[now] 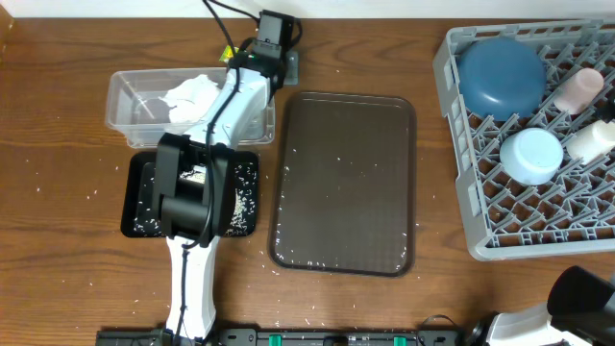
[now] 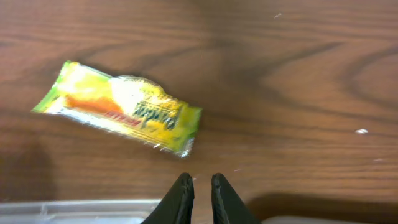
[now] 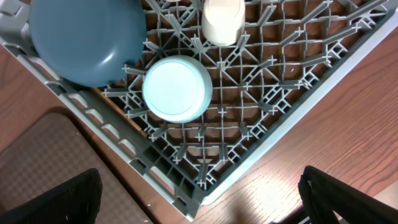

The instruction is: Sort waste into correct bins and load items into the dishwasher rack

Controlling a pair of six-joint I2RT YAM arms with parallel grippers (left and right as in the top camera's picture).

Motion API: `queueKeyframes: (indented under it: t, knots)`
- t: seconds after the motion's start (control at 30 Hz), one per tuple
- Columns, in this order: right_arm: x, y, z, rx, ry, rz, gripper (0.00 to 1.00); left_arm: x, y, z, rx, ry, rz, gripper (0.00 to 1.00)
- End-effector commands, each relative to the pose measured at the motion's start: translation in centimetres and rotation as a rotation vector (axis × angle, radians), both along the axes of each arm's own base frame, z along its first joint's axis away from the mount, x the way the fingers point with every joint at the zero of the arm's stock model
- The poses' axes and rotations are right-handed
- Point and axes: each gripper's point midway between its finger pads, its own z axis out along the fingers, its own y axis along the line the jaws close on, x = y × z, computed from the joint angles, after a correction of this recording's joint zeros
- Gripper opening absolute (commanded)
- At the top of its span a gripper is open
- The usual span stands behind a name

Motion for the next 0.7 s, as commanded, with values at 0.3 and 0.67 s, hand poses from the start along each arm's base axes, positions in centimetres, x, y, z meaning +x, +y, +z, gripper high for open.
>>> queueKeyframes:
  t: [0.3,0.67]
  knots:
    - [-0.1,-0.3,-0.3,-0.004,0.013,0.001,0.99,0.1,0.7,2.8,-0.025,-0.037,0.035,0.13]
    - [-0.1,-0.3,-0.3,-0.004,0.013,0.001,0.99,4.3,-1.8,6.1,-0.142,-0.275,0.05,0.56]
